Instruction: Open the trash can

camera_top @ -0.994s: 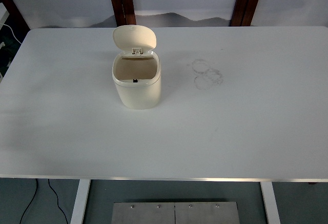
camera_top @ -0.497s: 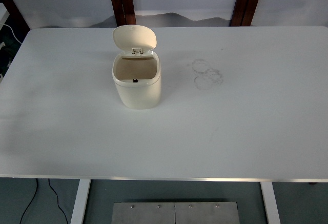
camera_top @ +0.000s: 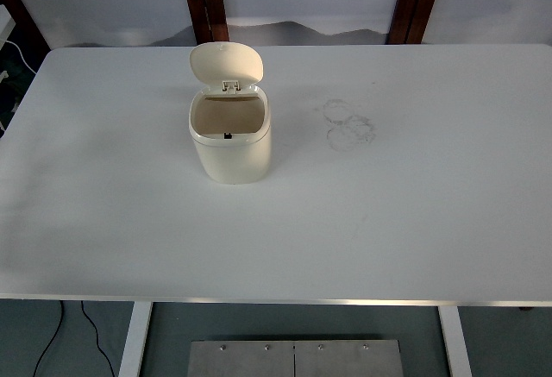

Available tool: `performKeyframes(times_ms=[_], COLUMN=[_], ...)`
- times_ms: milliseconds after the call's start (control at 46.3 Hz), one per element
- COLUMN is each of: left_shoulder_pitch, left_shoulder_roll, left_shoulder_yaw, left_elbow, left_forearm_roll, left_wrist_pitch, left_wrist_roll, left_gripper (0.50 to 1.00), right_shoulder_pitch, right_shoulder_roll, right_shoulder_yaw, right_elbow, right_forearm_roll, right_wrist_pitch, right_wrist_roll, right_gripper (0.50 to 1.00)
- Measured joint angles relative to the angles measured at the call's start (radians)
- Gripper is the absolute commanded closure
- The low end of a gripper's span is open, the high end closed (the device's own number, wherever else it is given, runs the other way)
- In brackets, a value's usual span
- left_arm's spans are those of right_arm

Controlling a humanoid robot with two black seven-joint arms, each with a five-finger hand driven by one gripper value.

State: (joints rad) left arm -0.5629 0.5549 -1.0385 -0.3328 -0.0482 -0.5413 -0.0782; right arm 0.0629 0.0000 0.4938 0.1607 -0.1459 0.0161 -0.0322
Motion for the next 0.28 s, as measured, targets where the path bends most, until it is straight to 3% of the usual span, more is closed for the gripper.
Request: performKeyframes(times_ms=[281], left_shoulder_pitch=[-0.006], left_shoulder_roll=[0.008], left_shoulder_yaw=[0.0], left_elbow=[0.0], left_forearm_roll=[0.001], left_wrist_pitch=[0.0], left_wrist_roll=[0.0], left_gripper=[0.5], right_shoulder_pitch=[0.001], right_shoulder_roll=[0.0], right_shoulder_yaw=[0.001], right_elbow=[0.0], right_forearm_roll=[0.002], right_wrist_pitch=[0.001], right_wrist_roll=[0.0], right_gripper=[0.505])
